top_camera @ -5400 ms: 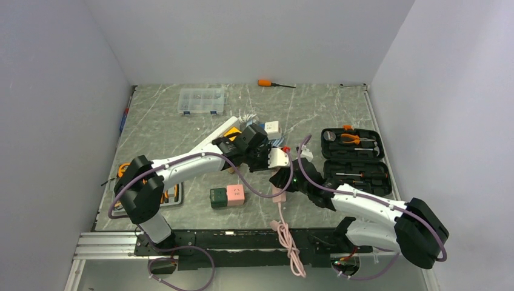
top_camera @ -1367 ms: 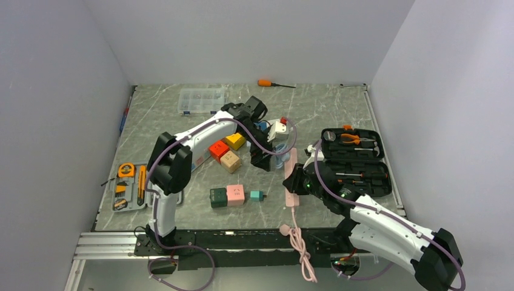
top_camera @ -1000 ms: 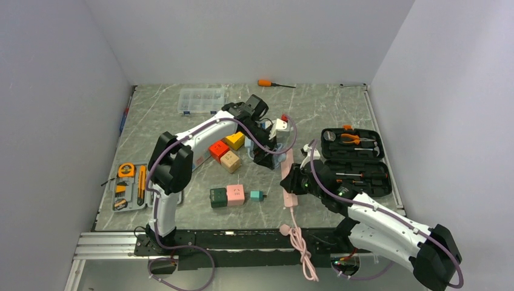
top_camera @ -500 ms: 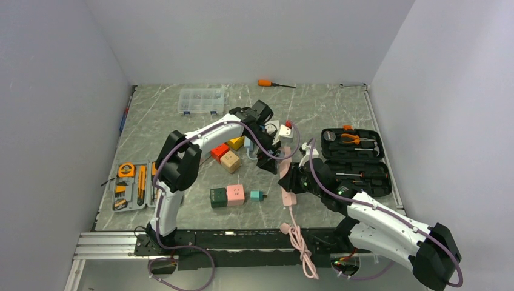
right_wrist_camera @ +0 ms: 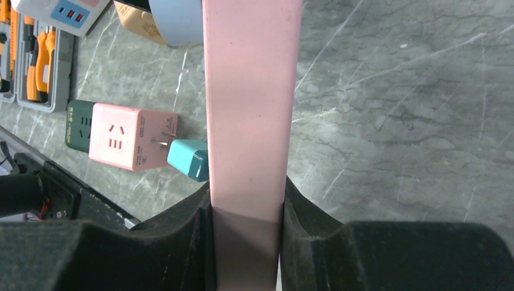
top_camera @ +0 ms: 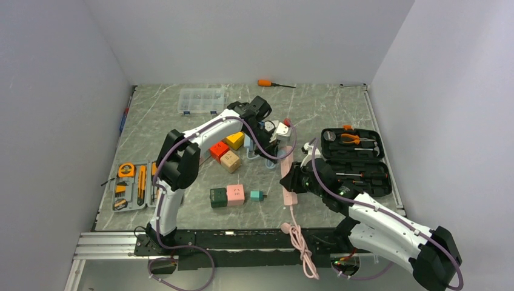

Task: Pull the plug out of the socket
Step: Remove the plug from the socket.

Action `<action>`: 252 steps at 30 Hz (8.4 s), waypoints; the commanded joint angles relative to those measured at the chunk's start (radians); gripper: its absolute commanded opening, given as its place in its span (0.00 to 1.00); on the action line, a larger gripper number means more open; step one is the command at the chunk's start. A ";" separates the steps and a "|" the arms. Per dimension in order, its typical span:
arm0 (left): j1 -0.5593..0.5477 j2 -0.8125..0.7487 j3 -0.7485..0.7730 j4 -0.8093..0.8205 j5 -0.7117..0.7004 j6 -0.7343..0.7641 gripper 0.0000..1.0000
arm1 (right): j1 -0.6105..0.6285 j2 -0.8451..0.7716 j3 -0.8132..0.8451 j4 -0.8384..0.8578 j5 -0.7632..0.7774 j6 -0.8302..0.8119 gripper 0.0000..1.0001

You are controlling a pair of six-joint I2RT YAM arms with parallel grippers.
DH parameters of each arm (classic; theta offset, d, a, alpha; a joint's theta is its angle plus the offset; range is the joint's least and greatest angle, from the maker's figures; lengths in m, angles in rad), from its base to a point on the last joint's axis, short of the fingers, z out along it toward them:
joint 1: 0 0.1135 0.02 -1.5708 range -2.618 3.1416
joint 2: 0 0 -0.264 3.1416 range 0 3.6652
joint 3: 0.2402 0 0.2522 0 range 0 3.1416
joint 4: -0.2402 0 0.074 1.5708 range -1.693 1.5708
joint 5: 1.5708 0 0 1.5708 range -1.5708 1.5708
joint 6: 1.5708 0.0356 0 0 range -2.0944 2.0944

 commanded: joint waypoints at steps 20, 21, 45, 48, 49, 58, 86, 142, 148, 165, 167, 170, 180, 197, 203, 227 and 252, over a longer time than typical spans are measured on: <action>0.007 -0.040 -0.012 -0.055 -0.005 0.002 0.00 | -0.072 0.067 0.008 0.319 -0.069 -0.011 0.45; 0.007 -0.043 -0.013 -0.059 -0.006 0.004 0.00 | -0.075 0.070 0.008 0.322 -0.072 -0.008 0.41; 0.007 -0.064 -0.045 -0.062 -0.014 -0.003 0.00 | -0.090 0.202 0.006 0.478 -0.128 0.012 0.42; 0.008 -0.060 -0.035 -0.076 -0.008 0.003 0.00 | -0.089 0.215 0.007 0.484 -0.124 0.011 0.34; 0.007 -0.061 -0.036 -0.076 -0.006 0.004 0.00 | -0.089 0.219 0.008 0.490 -0.123 0.011 0.30; 0.006 -0.086 -0.058 -0.103 0.004 0.041 0.00 | -0.104 0.234 0.018 0.445 -0.066 0.006 0.00; 0.085 -0.176 -0.055 -0.456 0.072 0.392 0.00 | -0.253 0.095 -0.075 0.157 0.122 0.117 0.00; 0.156 -0.173 0.069 -0.517 0.174 0.523 0.99 | -0.060 0.007 0.002 0.537 -0.254 -0.269 0.00; 0.148 -0.153 0.295 -0.655 -0.054 0.685 0.99 | -0.060 -0.005 0.014 0.537 -0.271 -0.279 0.00; 0.061 -0.039 0.202 -0.650 0.072 0.771 0.99 | -0.061 -0.030 0.033 0.545 -0.306 -0.367 0.00; 0.058 -0.018 0.219 -0.645 0.087 0.755 0.99 | -0.060 -0.030 0.031 0.553 -0.306 -0.374 0.00; 0.061 0.017 0.244 -0.653 0.107 0.742 0.99 | -0.060 -0.037 0.021 0.572 -0.300 -0.374 0.00; 0.061 0.062 0.296 -0.654 0.170 0.713 0.57 | -0.060 -0.049 -0.029 0.696 -0.263 -0.372 0.00; 0.071 -0.015 0.218 -0.655 0.210 0.676 0.71 | -0.060 -0.057 -0.062 0.723 -0.180 -0.401 0.00; 0.065 0.001 0.242 -0.656 0.263 0.637 0.78 | -0.060 -0.053 -0.062 0.749 -0.162 -0.410 0.00; 0.042 0.022 0.170 -0.657 0.443 0.534 0.53 | -0.060 -0.068 -0.097 0.817 -0.137 -0.406 0.00; 0.036 0.024 0.164 -0.655 0.360 0.586 0.00 | -0.069 0.047 0.025 0.698 -0.262 -0.445 0.38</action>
